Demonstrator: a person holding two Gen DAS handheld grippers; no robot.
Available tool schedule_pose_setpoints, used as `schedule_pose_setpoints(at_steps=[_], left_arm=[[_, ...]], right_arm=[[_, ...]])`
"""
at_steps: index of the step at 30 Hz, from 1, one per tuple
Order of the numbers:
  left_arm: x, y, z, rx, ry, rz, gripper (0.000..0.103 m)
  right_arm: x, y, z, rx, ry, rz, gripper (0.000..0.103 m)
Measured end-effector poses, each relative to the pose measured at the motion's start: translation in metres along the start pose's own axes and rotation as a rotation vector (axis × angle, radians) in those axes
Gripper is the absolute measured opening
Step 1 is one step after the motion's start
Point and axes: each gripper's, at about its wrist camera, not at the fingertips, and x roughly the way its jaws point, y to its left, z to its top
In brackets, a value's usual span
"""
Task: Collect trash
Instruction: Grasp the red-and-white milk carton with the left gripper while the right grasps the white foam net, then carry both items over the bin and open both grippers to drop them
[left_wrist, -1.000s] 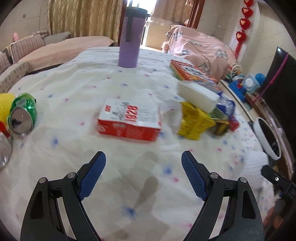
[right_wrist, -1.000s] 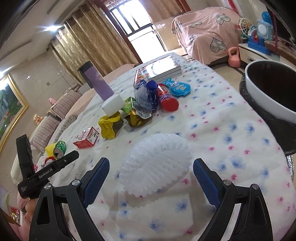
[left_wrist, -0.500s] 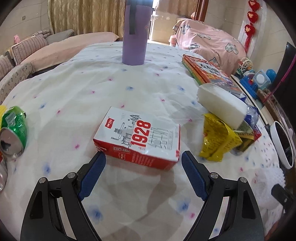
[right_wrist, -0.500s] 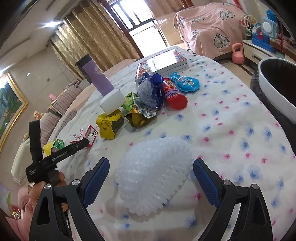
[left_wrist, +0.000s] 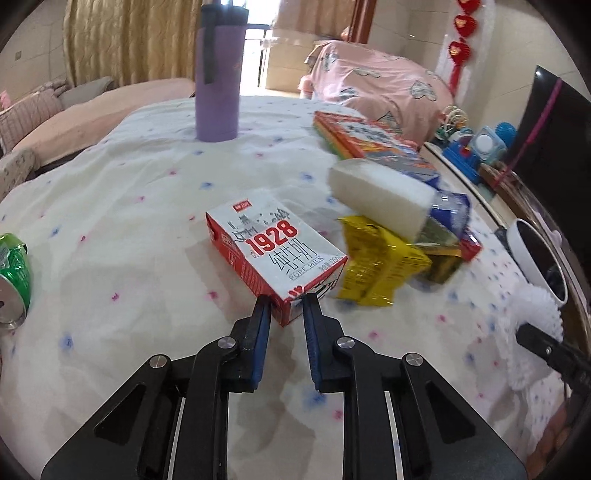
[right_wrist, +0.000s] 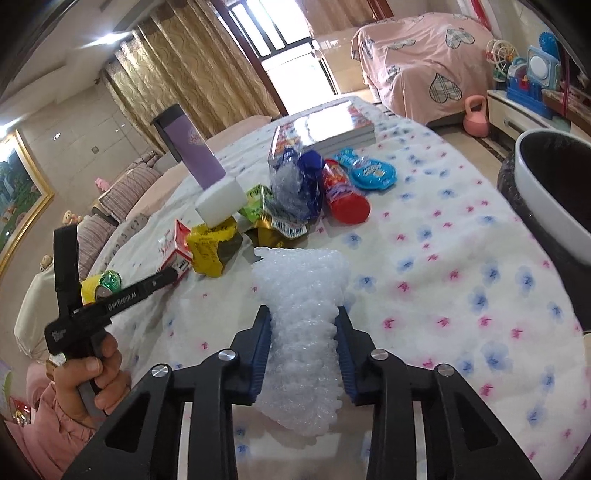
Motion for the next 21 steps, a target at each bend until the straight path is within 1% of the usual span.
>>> schedule_pose_setpoints(at_steps=[3,5,10,13,15,16,18,19,20,21], left_arm=[[-0.016,-0.007,-0.004,0.001,-0.029,-0.028,0.015],[-0.026,-0.014,-0.006,0.015,-0.046,-0.044,0.01],[-0.044,-0.037,-0.015,0.059,-0.067,-0.08,0.009],[-0.047,-0.046,-0.021,0.079,-0.048,-0.111,0.009],[-0.046,-0.046,-0.025,0.071,-0.024,-0.126,0.009],[-0.046,-0.046,-0.028,0.065,-0.013,-0.12,0.009],[-0.045,-0.044,-0.032,0.053,0.005,-0.113,0.017],[-0.045,-0.041,-0.034,0.038,0.015,-0.114,0.034],[-0.046,-0.04,-0.035,0.022,0.021,-0.098,0.063],[-0.046,-0.039,-0.035,0.009,0.023,-0.081,0.074]], right_arm=[[-0.006,-0.003,0.001,0.003,-0.013,0.002,0.03],[-0.011,-0.004,0.0,0.005,-0.024,0.001,0.03],[-0.021,-0.011,-0.001,0.022,-0.043,-0.003,0.028],[-0.026,-0.013,-0.002,0.023,-0.051,-0.002,0.028],[-0.029,-0.014,-0.003,0.024,-0.05,0.002,0.028],[-0.029,-0.014,-0.004,0.025,-0.049,0.004,0.028],[-0.031,-0.014,-0.006,0.024,-0.05,0.007,0.028],[-0.032,-0.014,-0.007,0.025,-0.05,0.009,0.028],[-0.033,-0.014,-0.008,0.026,-0.051,0.01,0.028],[-0.034,-0.015,-0.009,0.028,-0.052,0.011,0.028]])
